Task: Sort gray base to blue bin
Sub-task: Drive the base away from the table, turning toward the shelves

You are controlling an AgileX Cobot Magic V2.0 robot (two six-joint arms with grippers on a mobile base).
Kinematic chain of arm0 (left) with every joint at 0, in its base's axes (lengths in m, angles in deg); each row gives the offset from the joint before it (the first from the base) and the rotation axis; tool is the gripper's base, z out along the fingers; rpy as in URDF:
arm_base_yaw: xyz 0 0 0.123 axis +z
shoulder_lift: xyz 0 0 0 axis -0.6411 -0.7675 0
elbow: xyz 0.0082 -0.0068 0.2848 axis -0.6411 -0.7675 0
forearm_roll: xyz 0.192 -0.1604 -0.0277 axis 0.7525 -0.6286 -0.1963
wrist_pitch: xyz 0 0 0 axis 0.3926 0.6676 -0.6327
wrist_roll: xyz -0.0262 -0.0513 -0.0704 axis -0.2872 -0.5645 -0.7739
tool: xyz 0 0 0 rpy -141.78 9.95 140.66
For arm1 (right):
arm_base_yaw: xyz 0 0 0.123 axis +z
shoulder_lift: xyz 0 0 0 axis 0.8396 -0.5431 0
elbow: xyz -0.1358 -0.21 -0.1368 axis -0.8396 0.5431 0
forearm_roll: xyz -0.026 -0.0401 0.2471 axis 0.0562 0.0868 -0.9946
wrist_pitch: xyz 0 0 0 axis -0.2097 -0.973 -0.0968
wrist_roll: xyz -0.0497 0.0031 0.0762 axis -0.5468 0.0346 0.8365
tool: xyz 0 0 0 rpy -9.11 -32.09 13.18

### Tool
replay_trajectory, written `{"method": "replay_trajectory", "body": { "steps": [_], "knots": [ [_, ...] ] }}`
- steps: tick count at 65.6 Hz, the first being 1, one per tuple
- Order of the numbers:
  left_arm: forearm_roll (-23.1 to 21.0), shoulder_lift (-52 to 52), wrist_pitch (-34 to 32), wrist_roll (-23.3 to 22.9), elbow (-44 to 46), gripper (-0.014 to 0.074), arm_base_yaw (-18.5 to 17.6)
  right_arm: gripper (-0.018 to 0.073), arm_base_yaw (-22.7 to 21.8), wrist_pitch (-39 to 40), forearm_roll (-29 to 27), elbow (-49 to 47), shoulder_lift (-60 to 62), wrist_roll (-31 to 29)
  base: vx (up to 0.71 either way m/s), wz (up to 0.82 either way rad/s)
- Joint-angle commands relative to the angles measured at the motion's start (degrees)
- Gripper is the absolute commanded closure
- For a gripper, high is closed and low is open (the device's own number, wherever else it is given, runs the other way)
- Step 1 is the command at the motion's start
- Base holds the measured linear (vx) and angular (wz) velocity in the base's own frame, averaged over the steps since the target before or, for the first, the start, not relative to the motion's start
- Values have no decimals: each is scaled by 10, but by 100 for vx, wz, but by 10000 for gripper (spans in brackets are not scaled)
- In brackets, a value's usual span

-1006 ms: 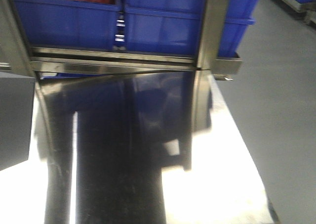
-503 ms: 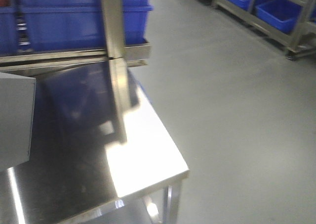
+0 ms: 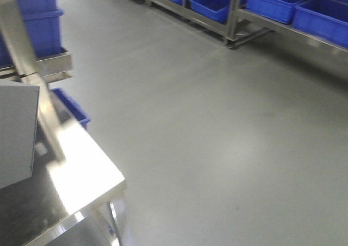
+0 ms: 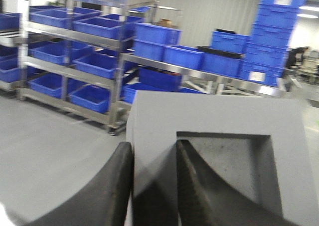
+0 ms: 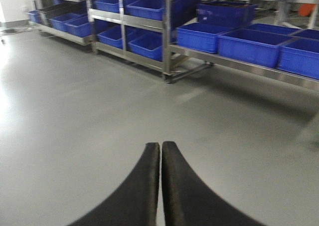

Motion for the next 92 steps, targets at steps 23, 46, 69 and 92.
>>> {"method": "replay_trajectory", "body": {
  "steps": [23,46,69,92],
  "knots": [
    [-5,-5,-59,-4,16,603,-3,564,-1,42,4,1,-8,-6,6,-46],
    [-5,-5,-59,-4,16,603,-3,564,-1,42,4,1,-8,-6,13,-57],
    [-5,-5,-58,-4,16,603,-3,564,-1,42,4,1,-8,-6,21,-74],
    [-5,-5,-58,-4,16,603,-3,564,-1,42,4,1,-8,-6,26,-60]
  ]
}}
